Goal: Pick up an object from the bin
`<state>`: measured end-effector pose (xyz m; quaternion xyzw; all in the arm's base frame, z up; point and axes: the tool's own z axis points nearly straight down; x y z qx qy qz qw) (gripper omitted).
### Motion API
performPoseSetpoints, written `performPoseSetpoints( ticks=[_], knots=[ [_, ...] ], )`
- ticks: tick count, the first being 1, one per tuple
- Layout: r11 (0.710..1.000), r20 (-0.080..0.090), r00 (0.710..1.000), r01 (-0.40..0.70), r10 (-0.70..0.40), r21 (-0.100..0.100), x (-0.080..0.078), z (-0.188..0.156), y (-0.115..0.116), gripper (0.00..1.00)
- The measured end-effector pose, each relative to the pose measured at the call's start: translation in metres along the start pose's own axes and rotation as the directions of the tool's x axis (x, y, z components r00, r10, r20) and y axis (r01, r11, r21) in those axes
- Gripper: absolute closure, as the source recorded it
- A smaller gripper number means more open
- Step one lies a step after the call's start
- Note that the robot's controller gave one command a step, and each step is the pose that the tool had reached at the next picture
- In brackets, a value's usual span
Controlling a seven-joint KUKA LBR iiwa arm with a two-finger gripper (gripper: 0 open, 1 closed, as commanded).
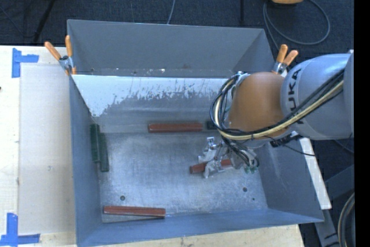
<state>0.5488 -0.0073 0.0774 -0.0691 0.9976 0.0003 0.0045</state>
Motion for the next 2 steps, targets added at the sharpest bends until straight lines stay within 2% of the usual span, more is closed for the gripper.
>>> performPoseSetpoints(
  ticks=[1, 2],
  knots=[
    [1.000, -0.008, 1.000, 0.012, -0.012, -0.001, -0.0115, -0.1117, -0.0051, 1.00],
    [1.000, -0.009, 1.000, 0.011, -0.011, -0.001, -0.0114, -0.1117, -0.0055, 1.00]
  ],
)
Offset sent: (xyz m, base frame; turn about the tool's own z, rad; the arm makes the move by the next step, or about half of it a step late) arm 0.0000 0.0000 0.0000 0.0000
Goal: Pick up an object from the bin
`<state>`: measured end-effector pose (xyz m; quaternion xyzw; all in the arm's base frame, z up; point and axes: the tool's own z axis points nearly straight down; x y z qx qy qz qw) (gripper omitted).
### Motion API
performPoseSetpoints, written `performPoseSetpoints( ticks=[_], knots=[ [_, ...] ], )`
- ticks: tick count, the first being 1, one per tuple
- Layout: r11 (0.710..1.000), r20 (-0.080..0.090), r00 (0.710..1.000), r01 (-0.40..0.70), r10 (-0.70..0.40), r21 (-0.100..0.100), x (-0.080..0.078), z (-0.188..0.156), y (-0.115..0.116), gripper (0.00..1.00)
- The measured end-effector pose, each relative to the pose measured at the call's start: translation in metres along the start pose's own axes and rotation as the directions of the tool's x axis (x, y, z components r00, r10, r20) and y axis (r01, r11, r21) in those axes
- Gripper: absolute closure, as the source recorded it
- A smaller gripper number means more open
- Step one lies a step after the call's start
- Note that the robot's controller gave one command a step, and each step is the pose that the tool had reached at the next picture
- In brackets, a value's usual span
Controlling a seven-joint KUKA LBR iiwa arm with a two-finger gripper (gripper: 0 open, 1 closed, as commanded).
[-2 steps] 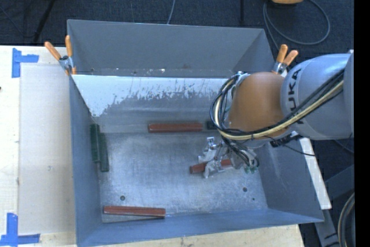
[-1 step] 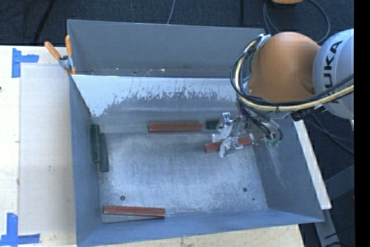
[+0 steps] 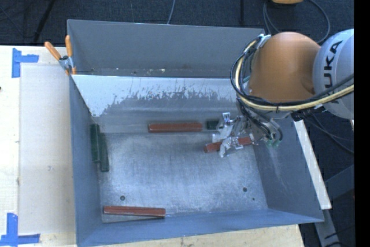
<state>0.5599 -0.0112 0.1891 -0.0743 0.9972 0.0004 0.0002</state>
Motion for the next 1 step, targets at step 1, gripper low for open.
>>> performPoseSetpoints(
  ticks=[1],
  knots=[
    [1.000, -0.003, 1.000, -0.019, 0.019, -0.001, -0.0017, -0.0334, -0.0028, 1.00]
  ],
)
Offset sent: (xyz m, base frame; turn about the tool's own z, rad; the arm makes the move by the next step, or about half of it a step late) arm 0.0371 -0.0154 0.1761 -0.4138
